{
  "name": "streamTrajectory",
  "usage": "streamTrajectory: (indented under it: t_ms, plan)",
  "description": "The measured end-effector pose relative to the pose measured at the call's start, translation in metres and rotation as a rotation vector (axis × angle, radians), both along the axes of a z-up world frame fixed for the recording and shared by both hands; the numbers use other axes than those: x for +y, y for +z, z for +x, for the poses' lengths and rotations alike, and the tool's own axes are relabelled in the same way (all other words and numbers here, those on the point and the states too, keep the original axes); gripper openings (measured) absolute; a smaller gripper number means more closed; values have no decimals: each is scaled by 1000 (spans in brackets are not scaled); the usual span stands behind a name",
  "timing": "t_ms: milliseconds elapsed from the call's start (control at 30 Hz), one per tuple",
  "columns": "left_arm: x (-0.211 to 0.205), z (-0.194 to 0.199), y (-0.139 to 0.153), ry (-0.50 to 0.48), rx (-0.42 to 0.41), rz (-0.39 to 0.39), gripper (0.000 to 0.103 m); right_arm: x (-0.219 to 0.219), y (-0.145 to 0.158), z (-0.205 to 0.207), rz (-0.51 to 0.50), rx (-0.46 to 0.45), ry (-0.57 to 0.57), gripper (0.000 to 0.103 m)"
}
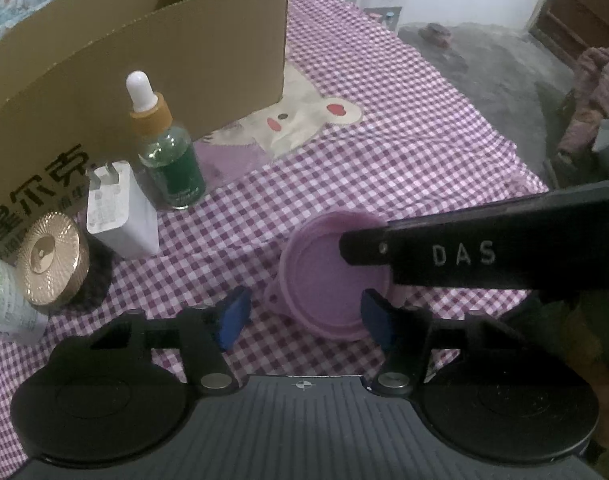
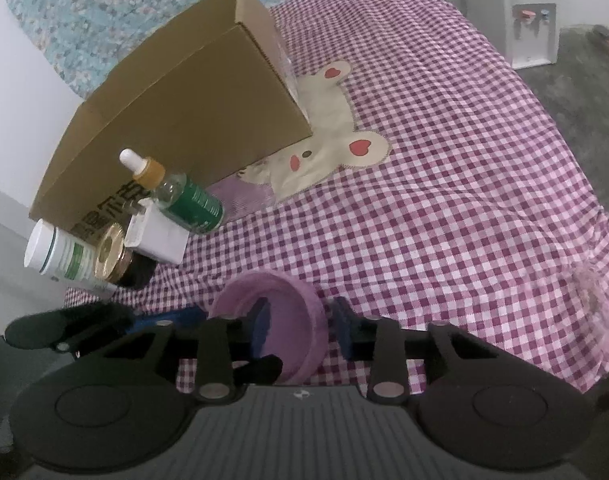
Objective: Organize rigid objects
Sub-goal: 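Lower the right gripper onto the pink lid rim and grasp it, then carry the pink lid into the cardboard box and open the right gripper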
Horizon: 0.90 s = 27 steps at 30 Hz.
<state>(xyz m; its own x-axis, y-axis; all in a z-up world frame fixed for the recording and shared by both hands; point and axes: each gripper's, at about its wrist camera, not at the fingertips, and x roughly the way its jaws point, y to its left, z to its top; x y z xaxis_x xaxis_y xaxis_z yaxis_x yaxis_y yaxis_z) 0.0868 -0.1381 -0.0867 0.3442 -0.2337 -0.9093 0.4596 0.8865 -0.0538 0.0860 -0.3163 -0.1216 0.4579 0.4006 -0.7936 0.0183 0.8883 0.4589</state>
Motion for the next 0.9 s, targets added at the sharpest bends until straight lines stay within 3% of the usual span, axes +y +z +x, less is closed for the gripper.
streamTrajectory:
  t_ms: [133,333,667,900]
  plan:
    - [-1,-1,0,4,-6,3,50,1,-1,-2,5,-1,1,23]
    - [1,-2,1,7,1,9,45,2,2,-4,4,-5,-6,22]
    - [6,-9,26,22,-48,-8,45,4,25,-15,10,-51,-12,22]
    - [13,-19,58,33,-123,-30,45,9,59,-26,-3,-135,-10,22]
